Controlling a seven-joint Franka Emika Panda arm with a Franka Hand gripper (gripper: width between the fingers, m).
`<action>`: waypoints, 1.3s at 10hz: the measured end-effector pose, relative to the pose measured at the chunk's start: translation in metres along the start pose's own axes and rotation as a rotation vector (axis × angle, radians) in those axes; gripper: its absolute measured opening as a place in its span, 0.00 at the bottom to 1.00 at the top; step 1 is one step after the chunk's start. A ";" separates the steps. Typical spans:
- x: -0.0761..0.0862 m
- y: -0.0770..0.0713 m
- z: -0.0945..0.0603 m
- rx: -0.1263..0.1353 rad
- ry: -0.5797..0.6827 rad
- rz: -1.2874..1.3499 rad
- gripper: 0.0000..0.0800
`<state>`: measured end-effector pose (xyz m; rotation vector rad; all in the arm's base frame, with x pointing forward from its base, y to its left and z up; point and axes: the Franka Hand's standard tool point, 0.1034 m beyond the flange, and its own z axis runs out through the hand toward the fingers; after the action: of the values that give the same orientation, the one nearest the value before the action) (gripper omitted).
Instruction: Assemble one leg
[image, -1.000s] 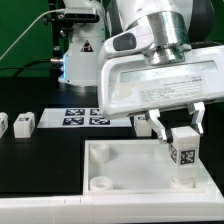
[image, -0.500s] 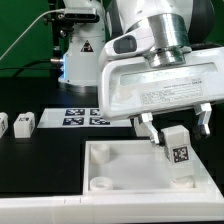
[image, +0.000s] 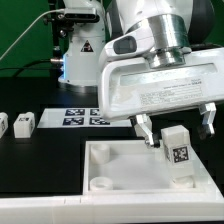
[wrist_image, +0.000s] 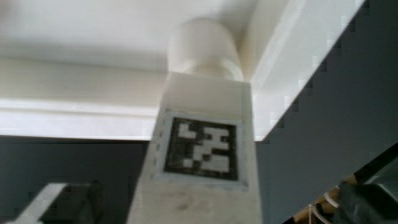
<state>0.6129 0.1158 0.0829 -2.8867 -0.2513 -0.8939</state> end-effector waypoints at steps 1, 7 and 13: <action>0.000 0.000 0.000 0.000 0.000 0.000 0.81; 0.007 0.003 -0.016 0.010 -0.103 -0.004 0.81; 0.028 0.003 -0.011 0.116 -0.649 0.031 0.81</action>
Offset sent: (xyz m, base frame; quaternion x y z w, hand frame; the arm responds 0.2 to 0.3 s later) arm 0.0000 0.0000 0.0000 0.0000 0.0000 0.0000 1.0000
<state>0.6301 0.1143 0.1077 -2.9582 -0.2922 0.0888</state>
